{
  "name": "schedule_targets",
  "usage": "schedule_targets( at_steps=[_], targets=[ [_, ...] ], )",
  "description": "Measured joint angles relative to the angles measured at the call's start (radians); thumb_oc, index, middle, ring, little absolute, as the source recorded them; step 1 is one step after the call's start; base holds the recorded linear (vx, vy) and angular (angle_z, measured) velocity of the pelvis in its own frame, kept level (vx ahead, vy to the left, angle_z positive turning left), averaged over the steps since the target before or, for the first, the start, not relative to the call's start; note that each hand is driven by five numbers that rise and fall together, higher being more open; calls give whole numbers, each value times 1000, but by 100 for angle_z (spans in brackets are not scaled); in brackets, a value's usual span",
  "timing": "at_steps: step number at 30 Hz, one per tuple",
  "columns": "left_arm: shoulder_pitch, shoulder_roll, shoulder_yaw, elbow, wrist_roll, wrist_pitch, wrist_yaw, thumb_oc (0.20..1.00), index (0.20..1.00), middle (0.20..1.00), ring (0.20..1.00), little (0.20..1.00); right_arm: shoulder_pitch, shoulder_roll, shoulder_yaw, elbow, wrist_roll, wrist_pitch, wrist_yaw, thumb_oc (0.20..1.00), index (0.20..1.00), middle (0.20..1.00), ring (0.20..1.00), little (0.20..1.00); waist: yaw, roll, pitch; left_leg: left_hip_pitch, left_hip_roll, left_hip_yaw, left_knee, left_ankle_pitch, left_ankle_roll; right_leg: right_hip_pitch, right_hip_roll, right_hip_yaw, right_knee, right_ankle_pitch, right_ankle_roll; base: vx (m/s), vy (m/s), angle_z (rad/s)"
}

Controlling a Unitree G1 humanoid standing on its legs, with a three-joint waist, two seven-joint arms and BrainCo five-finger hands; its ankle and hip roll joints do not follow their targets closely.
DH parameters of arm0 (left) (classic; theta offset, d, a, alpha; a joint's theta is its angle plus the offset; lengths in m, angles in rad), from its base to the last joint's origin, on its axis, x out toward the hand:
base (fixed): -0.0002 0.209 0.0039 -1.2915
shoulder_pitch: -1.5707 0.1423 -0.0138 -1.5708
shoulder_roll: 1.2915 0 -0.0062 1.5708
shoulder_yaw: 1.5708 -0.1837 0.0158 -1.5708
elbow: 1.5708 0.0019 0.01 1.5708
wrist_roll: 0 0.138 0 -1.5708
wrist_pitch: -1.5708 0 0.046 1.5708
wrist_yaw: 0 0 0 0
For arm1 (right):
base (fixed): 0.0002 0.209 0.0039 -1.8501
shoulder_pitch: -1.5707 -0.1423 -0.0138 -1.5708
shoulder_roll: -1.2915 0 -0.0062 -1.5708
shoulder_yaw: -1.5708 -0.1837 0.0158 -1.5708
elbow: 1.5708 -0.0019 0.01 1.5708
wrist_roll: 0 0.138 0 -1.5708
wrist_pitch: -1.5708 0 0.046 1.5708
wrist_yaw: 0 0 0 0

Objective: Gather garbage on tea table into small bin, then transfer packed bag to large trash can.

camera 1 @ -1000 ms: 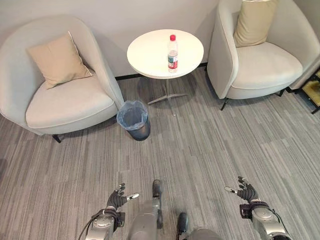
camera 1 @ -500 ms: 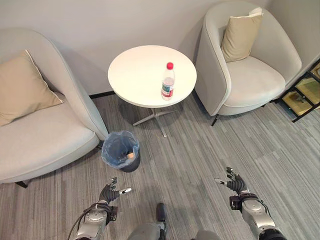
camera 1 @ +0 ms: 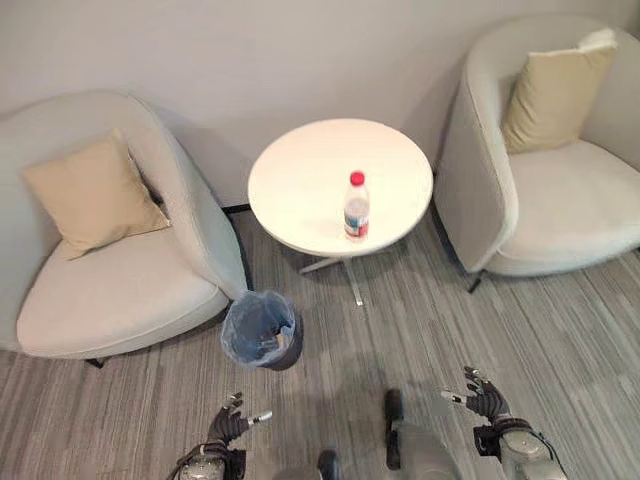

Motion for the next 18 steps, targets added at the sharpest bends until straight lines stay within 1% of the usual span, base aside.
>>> schedule_targets(
  at_steps=[1,2,3,4,5,6,7,8,9,10,11,12,13,15,16,17,18],
  targets=[
    [-4,1,1,1,0,0,-2,1000,1000,1000,1000,1000,-22,-8,-2,-1,0,-5,-1,1000,1000,1000,1000,1000,-2,0,0,-3,17,11,4,0,-10,27,21,0,-17,-13,-16,333,-112,7],
    [-38,7,2,8,0,0,-3,1000,1000,1000,1000,1000,-30,-16,-3,1,0,-3,-2,1000,1000,1000,1000,1000,-5,-7,3,-25,46,28,31,2,-29,87,49,-24,-80,-18,-37,284,-57,9],
    [-58,10,2,10,0,-2,-3,1000,1000,1000,1000,1000,-27,-15,-3,1,0,-2,-2,1000,1000,1000,1000,1000,-6,-21,2,-33,46,37,3,2,-31,99,51,-28,-99,-14,-40,223,-12,27],
    [-78,13,1,11,1,-7,-5,1000,1000,1000,1000,1000,-30,-14,-2,2,1,-2,-2,1000,1000,1000,1000,1000,-7,-33,7,-48,36,46,-58,3,-35,121,48,-39,-127,-21,-31,181,4,41],
    [-102,11,-1,18,2,-7,-7,1000,1000,1000,1000,1000,-22,-15,-4,2,3,-1,-2,1000,1000,1000,1000,1000,-21,-45,9,-63,26,44,-143,8,-41,145,47,-55,-166,-13,-25,190,12,45],
    [-111,11,0,18,2,-8,-10,1000,1000,1000,1000,1000,-19,-11,-6,5,8,4,-2,1000,1000,1000,1000,1000,-21,-56,15,-81,17,54,-213,21,-52,158,48,-59,-184,-7,-32,131,7,33],
    [-114,12,1,14,2,-10,-12,1000,1000,1000,1000,1000,-20,-4,-7,6,8,5,-3,1000,1000,1000,1000,1000,-18,-65,19,-109,9,69,-258,41,-66,172,52,-59,-206,-11,-24,133,12,3],
    [-113,11,0,19,2,-6,-12,1000,1000,1000,1000,1000,-17,-1,-6,6,9,4,-3,1000,1000,1000,1000,1000,-19,-68,22,-129,5,70,-285,72,-66,184,59,-63,-222,1,-33,154,25,-20],
    [-109,11,0,19,2,-4,-13,1000,1000,1000,1000,1000,-21,1,-4,6,9,4,-2,1000,1000,1000,1000,1000,-16,-63,28,-151,8,64,-297,100,-64,193,71,-53,-222,1,-33,212,55,-30],
    [-103,11,1,20,2,0,-13,1000,1000,1000,1000,1000,-26,5,-5,8,9,3,-5,1000,1000,1000,1000,1000,-7,-57,31,-184,10,70,-296,123,-67,204,81,-53,-224,-13,-26,246,116,-28],
    [-97,11,1,19,2,0,-13,1000,1000,1000,1000,1000,-28,7,-4,15,9,3,-12,1000,1000,1000,1000,1000,-1,-56,32,-210,10,77,-310,147,-75,213,85,-53,-224,-30,-11,365,224,-15],
    [-100,14,4,19,2,0,-12,1000,1000,1000,1000,1000,-20,13,-2,30,9,7,-14,1000,1000,1000,1000,1000,2,-50,36,-226,17,112,-336,187,-51,240,101,-46,-223,-36,-4,395,243,-16],
    [-86,17,4,17,2,2,-12,1000,1000,1000,1000,1000,-12,17,-2,29,8,7,-14,1000,1000,1000,1000,1000,0,-49,36,-221,13,122,-327,203,-34,257,109,-29,-224,-52,7,396,240,-29],
    [-54,16,10,22,3,9,-13,1000,1000,1000,1000,1000,-17,19,-2,31,7,7,-14,1000,1000,1000,1000,1000,5,-42,28,-186,10,122,-313,219,0,290,113,3,-224,-72,15,214,140,-50],
    [-44,17,10,21,3,9,-13,1000,1000,1000,1000,1000,-16,16,-2,33,6,7,-14,1000,1000,1000,1000,1000,5,-33,21,-169,6,123,-314,222,4,295,116,11,-223,-72,13,189,146,-36],
    [-38,17,10,19,3,9,-14,1000,1000,1000,1000,1000,-15,10,-3,31,6,6,-14,1000,1000,1000,1000,1000,2,-17,13,-166,5,124,-318,229,14,294,119,11,-223,-76,13,236,192,-24],
    [-45,17,10,20,3,9,-14,1000,1000,1000,1000,1000,-14,5,-3,31,2,12,-14,1000,1000,1000,1000,1000,1,-13,12,-139,7,129,-333,229,25,296,119,31,-219,-83,14,143,128,-36]
  ],
)
